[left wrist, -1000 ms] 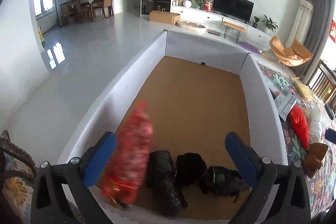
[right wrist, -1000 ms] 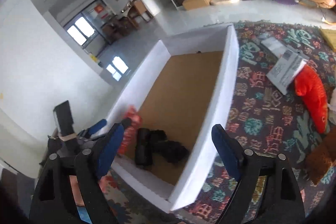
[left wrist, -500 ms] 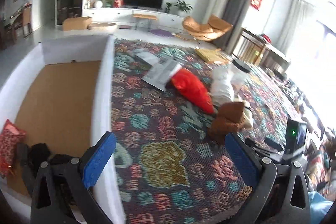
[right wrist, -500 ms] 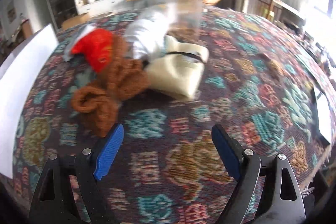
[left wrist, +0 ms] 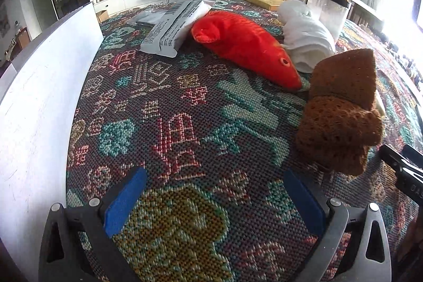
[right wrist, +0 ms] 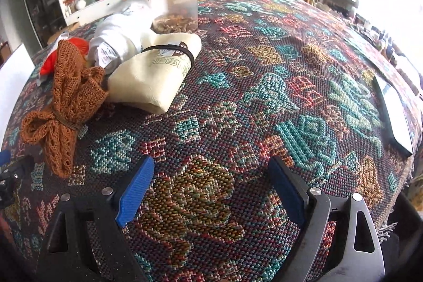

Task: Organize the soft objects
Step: 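Move both tools back over the table toward the red fish and cream pouch, then grasp the cream 'SEN' pouch with the right tool while the left tool grasps the red fish plush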

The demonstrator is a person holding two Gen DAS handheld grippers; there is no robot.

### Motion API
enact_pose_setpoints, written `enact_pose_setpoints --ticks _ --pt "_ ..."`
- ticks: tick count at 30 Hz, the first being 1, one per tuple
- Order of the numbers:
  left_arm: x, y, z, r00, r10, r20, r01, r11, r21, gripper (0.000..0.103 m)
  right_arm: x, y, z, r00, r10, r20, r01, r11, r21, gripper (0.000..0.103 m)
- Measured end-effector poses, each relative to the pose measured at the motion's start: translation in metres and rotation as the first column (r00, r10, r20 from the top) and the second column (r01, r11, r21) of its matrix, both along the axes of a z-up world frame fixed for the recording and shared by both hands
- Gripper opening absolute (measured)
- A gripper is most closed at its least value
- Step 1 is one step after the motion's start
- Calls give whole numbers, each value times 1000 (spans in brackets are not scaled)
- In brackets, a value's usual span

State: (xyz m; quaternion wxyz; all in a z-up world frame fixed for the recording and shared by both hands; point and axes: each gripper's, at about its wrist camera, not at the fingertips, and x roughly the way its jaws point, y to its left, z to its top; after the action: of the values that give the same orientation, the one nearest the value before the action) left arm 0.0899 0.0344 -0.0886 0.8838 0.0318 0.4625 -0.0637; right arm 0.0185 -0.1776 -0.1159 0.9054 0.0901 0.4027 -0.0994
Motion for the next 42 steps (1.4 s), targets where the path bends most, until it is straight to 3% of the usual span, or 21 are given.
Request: enact_pose_setpoints --ticks 26,29,32,35,37,39,42 --pt "1 2 -6 999 30 24 -29 1000 -8 103 -5 5 -1 1000 -8 18 7 1000 10 92" --pt "1 2 -6 999 30 24 -30 1000 -8 103 -6 -1 0 999 -9 34 8 999 50 92" --pt "1 2 -6 999 30 24 -30 1000 -7 103 -7 -20 5 998 -29 54 19 984 179 93" --pt "1 2 -6 999 30 24 -30 1000 -8 103 11 -41 13 996 -75 54 54 947 318 91" --pt "1 2 -6 999 30 24 -30 1000 -8 103 32 -47 27 995 -77 67 48 931 361 91" --pt "1 2 -6 999 30 24 -30 1000 -8 103 61 -38 40 997 -27 68 4 948 319 92" --pt "1 2 -6 999 30 24 -30 1000 -8 103 107 -3 35 990 137 -39 -124 964 237 92"
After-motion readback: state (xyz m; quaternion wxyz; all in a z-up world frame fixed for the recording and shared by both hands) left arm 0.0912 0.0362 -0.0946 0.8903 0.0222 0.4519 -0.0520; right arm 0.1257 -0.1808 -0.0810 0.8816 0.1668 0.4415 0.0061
